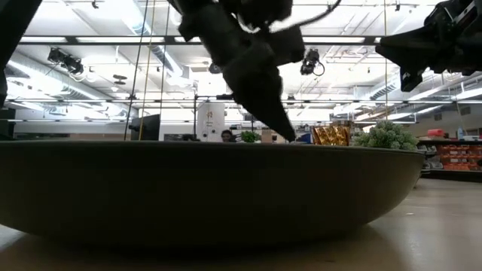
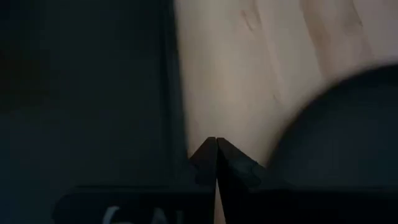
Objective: Pick and place plate/cup/fork/spoon on tray
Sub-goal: Put the black plate on the black serving tray
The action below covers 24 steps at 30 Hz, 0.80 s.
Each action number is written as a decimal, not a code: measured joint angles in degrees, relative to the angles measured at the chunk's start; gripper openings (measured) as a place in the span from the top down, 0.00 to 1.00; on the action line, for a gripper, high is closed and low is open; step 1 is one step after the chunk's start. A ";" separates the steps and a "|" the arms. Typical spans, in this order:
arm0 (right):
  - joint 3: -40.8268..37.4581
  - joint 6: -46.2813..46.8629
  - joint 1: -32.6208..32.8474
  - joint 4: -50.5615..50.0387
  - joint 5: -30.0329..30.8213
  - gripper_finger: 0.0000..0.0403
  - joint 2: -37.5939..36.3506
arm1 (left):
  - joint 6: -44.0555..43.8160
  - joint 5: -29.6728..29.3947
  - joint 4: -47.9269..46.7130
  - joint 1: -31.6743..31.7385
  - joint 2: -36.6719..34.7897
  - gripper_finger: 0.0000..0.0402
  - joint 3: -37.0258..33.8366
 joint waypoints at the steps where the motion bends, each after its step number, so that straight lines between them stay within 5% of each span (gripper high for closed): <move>1: 0.01 0.00 -0.01 0.30 0.01 0.81 0.06 | -0.25 -0.04 0.21 -0.45 -0.32 0.97 -0.64; 9: 0.00 0.00 0.00 1.05 0.02 0.81 0.34 | -1.45 -0.24 3.22 -3.44 -4.45 0.97 -6.26; 24: 0.00 0.00 -0.02 2.70 -0.02 0.81 0.73 | -8.95 -1.04 18.47 -6.72 -20.54 0.97 -28.92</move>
